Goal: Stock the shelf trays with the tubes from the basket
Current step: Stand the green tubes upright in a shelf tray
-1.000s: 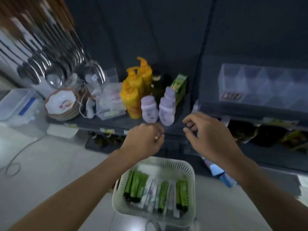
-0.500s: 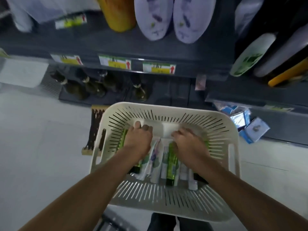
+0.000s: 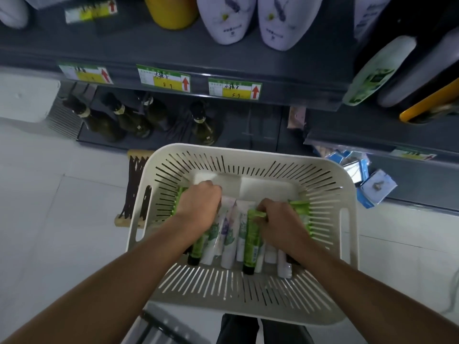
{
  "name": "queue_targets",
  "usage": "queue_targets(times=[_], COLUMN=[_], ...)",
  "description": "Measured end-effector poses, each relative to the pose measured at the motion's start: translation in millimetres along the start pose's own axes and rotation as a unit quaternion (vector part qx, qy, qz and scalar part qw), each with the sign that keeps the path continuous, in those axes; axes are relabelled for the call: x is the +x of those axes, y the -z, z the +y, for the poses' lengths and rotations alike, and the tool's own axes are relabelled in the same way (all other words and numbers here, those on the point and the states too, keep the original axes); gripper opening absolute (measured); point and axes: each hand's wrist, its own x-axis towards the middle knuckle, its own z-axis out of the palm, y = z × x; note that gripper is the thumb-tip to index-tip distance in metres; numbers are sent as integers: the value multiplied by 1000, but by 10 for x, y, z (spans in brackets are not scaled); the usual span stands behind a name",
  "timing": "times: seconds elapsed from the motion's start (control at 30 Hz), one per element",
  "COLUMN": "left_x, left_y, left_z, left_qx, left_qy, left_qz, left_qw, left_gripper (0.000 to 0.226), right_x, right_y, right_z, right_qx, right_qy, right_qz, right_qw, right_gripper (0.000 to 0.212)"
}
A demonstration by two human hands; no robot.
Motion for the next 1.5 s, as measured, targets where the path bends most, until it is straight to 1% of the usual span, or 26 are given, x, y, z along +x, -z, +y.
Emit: queue_targets(times=[0.03, 0.1, 0.27, 0.37, 0.43, 0.53, 0.67, 0.83, 0.93, 1.0, 1.07, 1.13, 1.2, 1.3, 1.5], left_x=[-56, -192, -551, -745, -869, -1049, -1264, -1431, -1506, -1561, -1578, -1546, -1496, -1431, -1220], left_y=[66, 240, 1070, 1778, 2279, 2958, 3784, 4536, 4917, 5141, 5335, 5477, 5597, 5764, 5983], left_z=[20, 84, 412, 694, 899, 1239, 1738, 2598, 3268, 3790, 4303, 4792, 5264, 5919, 6912], left_qx=[-24, -34, -24, -18, 0, 32, 60, 36, 21, -5, -54, -99, -124, -142, -116], left_qy=[3, 2, -4, -11, -25, -63, -106, -172, -211, -233, -233, -240, -255, -278, -315], left_qz=[-4, 6, 95, 134, 167, 223, 297, 376, 417, 429, 426, 425, 415, 397, 376], left_qw=[1000, 999, 995, 991, 986, 972, 947, 910, 884, 873, 873, 867, 864, 863, 864], left_gripper=[20, 17, 22, 27, 27, 25, 32, 24, 9, 4, 7, 9, 9, 9, 10], right_x=[-42, -167, -618, -879, -1073, -1395, -1860, -2533, -2930, -3191, -3435, -3663, -3841, -4032, -4171], right_y=[80, 276, 1008, 1682, 2218, 3010, 3952, 4981, 5488, 5806, 6103, 6353, 6587, 6927, 7504], right_z=[-41, -133, -446, -633, -732, -773, -669, -193, 243, 592, 952, 1299, 1618, 2039, 2700], right_qx=[43, 51, -20, -48, -63, -61, -73, -81, -62, -61, -65, -77, -92, -85, -68], right_qy=[-23, -24, 53, 102, 123, 140, 146, 169, 186, 197, 200, 195, 185, 156, 122], right_qz=[-9, -13, 44, 106, 150, 206, 283, 347, 388, 411, 422, 419, 421, 430, 427], right_qw=[999, 998, 997, 988, 979, 967, 945, 919, 901, 888, 882, 883, 883, 885, 893], right_gripper=[10, 5, 10, 8, 6, 9, 10, 11, 13, 14, 14, 15, 16, 17, 14])
